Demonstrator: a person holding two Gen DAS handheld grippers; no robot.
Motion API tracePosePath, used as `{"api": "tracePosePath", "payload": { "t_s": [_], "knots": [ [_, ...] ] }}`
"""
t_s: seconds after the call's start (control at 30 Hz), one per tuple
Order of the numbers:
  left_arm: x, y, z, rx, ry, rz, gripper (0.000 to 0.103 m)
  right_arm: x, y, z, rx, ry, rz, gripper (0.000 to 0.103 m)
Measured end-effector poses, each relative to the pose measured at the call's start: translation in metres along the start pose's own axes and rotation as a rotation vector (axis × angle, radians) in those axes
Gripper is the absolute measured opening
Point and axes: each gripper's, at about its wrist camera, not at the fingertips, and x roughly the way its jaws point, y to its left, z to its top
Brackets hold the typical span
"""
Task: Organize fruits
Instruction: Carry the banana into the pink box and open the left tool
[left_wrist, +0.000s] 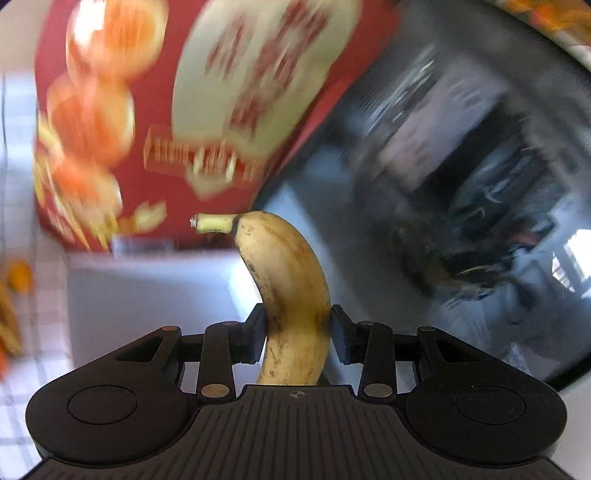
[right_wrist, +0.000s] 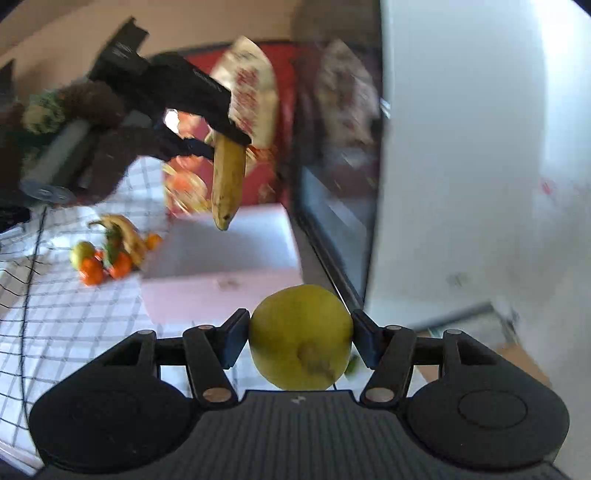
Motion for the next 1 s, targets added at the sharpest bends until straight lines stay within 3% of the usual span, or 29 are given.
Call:
{"api": "tracePosePath", "payload": {
  "t_s": [0.1, 0.17, 0.37, 0.53, 0.67, 0.73, 0.8, 1.0],
  "knots": [
    [0.038, 0.022, -0.004, -0.142, 0.105, 0.029, 0.041, -0.002, -0.011, -0.017, 0.043, 0.040, -0.041, 0.060],
    [0.055, 0.030, -0.008, -0.178, 0.152, 0.065, 0.041, -0.005, -0.016, -0.026, 0.067, 0.053, -0.064, 0.060],
    [0.093, 0.028, -0.016, -0.133, 0.218, 0.084, 0.041, -0.008, -0.026, -0.036, 0.113, 0.078, -0.102, 0.060],
    [0.098, 0.034, -0.014, -0.130, 0.293, 0.043, 0.040, -0.004, -0.022, -0.031, 0.098, 0.086, -0.113, 0.060],
    [0.071, 0.030, -0.007, -0.104, 0.217, -0.024, 0.040, 0.003, -0.016, -0.024, 0.066, 0.095, -0.109, 0.060],
    [0.044, 0.025, -0.007, -0.061, 0.156, -0.090, 0.040, 0.006, -0.012, -0.019, 0.045, 0.097, -0.098, 0.060],
    [0.012, 0.024, -0.015, 0.002, 0.087, -0.105, 0.040, 0.009, -0.006, -0.012, 0.024, 0.092, -0.072, 0.060],
    [-0.086, 0.053, -0.059, 0.122, -0.136, 0.103, 0.040, 0.032, 0.021, 0.039, -0.072, 0.029, 0.060, 0.060]
  ]
}}
